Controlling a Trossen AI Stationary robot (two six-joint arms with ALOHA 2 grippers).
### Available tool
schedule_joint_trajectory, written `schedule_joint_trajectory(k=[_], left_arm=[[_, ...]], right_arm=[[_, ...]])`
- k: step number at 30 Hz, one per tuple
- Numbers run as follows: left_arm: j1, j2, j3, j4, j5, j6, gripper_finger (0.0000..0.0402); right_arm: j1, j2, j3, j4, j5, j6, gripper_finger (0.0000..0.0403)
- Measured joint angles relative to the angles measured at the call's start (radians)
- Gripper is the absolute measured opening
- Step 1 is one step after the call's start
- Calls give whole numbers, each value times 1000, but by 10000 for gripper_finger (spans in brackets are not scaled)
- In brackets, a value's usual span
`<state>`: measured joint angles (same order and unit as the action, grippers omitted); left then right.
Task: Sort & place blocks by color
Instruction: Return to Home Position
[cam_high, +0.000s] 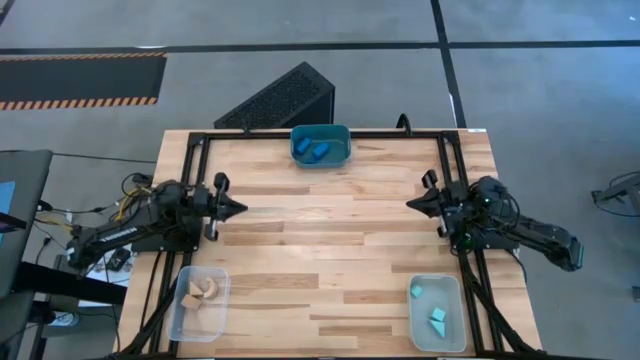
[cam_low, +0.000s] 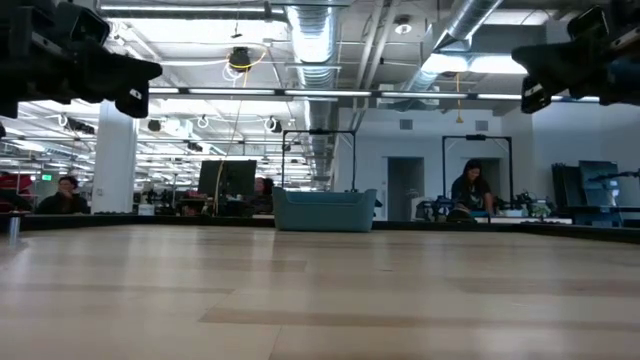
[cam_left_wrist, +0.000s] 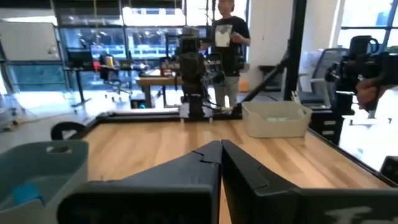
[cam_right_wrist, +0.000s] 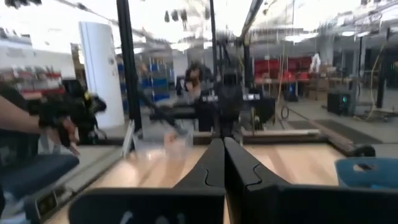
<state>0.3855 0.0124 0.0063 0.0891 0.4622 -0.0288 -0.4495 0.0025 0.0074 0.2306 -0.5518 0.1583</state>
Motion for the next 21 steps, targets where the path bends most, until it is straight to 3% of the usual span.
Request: schedule_joint_trajectory(k=[5,9,16,21], left_arm=[[-24,54,0,-1,18,-38,0],[-72,89,0,-2,-24,-70,0],[-199,85,0,1,-208,-49,0],[-247,86,0,-2,-332,-86,0]], right_arm=[[3,0,0,3,1,-43,10],[3,0,0,51,-1,-62,10],[20,0,0,58,-84,-61,10],[21,0,-1,-14,47,-62,11]])
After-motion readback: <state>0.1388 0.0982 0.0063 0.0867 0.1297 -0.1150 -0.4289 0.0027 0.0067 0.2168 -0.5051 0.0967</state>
